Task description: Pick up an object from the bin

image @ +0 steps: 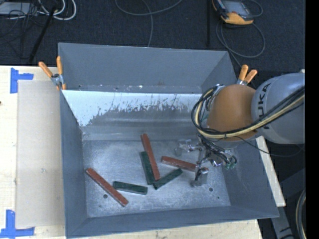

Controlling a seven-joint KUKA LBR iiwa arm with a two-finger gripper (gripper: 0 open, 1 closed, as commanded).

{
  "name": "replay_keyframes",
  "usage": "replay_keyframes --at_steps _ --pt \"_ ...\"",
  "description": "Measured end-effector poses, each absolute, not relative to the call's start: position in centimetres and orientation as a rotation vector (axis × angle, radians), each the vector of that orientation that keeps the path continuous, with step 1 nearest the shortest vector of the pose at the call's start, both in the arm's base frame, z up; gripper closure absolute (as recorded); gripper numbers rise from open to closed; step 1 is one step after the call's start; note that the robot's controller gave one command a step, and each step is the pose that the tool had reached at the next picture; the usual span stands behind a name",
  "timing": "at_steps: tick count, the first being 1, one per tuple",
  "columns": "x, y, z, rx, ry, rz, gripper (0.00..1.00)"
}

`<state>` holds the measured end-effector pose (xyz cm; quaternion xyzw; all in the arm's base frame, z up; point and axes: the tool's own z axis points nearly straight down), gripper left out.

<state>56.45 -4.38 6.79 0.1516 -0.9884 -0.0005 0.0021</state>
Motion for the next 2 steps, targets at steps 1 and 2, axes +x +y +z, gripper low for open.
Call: replay_keyframes --at_steps 1,2 --pt "56.6 -4.4 7.0 0.474 -3.105 -0.001 1.00" --pt "56.4 -6.7 19.1 0.506 -3.109 0.004 1.00"
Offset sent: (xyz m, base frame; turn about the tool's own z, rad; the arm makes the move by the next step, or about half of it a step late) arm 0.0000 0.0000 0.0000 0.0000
